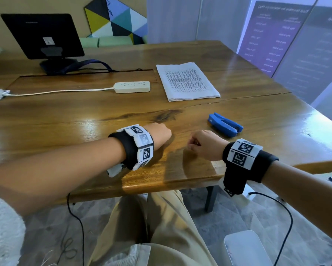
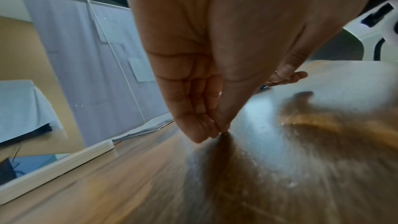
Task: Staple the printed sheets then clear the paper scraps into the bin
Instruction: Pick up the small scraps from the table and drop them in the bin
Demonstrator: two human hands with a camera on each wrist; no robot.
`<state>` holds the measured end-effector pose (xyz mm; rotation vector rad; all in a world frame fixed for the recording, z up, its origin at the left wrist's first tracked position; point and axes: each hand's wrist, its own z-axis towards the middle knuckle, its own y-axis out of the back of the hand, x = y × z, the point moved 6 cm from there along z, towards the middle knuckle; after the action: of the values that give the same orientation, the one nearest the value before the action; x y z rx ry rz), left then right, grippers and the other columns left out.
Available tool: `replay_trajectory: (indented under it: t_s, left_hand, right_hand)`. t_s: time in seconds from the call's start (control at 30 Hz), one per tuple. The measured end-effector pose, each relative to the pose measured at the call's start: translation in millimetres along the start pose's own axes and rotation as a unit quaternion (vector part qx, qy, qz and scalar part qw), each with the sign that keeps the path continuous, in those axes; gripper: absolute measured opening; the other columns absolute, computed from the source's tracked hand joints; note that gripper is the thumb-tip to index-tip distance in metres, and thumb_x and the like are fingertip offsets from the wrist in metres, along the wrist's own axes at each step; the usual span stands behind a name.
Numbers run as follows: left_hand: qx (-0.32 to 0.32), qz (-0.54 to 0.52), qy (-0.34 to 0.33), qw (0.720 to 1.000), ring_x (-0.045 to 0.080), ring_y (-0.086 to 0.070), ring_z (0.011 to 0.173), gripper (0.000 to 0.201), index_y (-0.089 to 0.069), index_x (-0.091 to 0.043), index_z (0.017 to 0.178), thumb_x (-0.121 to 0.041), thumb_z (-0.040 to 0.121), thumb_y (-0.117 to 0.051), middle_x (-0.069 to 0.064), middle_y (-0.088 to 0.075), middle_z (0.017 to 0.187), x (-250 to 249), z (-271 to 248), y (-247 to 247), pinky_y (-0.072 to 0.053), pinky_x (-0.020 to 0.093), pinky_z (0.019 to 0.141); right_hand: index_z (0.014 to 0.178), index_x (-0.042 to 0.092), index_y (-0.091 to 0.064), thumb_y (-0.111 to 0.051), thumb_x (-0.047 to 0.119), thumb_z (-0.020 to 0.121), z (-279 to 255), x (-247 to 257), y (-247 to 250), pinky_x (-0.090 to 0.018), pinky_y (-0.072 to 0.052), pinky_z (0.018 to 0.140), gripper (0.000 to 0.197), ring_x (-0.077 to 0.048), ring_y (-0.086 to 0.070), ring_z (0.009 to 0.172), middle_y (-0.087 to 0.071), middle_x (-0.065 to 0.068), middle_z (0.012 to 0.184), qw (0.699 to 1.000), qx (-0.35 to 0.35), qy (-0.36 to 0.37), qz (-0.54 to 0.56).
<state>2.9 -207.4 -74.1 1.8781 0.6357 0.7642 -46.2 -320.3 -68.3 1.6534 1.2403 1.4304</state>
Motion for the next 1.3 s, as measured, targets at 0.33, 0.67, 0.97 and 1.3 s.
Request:
replay_trajectory:
  t_s: [0.33, 0.67, 0.97, 1.3]
  left_hand:
    - [0.008, -0.060, -0.008, 0.998, 0.032, -0.062, 0.097, 0.027, -0.061, 0.002, 0.107, -0.014, 0.096, -0.041, 0.016, -0.064, 0.106, 14, 4, -12, -0.048, 0.037, 0.081]
    - [-0.096, -0.309, -0.002, 0.946, 0.015, -0.056, 0.067, 0.018, -0.059, -0.009, 0.089, -0.019, 0.095, -0.045, 0.001, -0.061, 0.077, 38, -10, 9, -0.044, 0.024, 0.066]
    - [-0.059, -0.484, -0.177, 0.855, 0.008, -0.057, 0.060, 0.007, -0.055, -0.013, 0.089, -0.016, 0.094, -0.051, -0.005, -0.057, 0.067, -91, -15, 45, -0.049, 0.022, 0.064]
    - [0.067, -0.428, -0.269, 0.860, 0.015, -0.054, 0.063, 0.016, -0.059, -0.007, 0.090, -0.018, 0.094, -0.049, 0.004, -0.061, 0.077, -266, 17, -7, -0.040, 0.020, 0.056]
  right_hand:
    - [0.096, 0.007, -0.062, -0.049, 0.015, 0.094, 0, 14, 4, -0.017, -0.039, 0.064, 0.015, -0.011, -0.050, 0.083, -0.054, 0.003, 0.089, 1.000, -0.011, 0.015, 0.010]
    - [0.088, 0.015, -0.055, -0.053, 0.021, 0.093, -24, -25, 7, -0.016, -0.035, 0.061, 0.008, -0.006, -0.048, 0.069, -0.053, 0.006, 0.080, 0.999, -0.045, -0.002, 0.019]
    - [0.071, 0.022, -0.055, -0.056, 0.009, 0.090, -111, -95, -1, -0.013, -0.039, 0.053, 0.023, -0.001, -0.048, 0.051, -0.053, 0.008, 0.058, 0.973, -0.112, -0.023, 0.201]
    - [0.072, 0.003, -0.049, -0.040, -0.013, 0.091, -205, -240, -130, -0.013, -0.043, 0.047, 0.026, 0.000, -0.049, 0.041, -0.048, -0.004, 0.063, 0.892, -0.093, -0.247, 0.368]
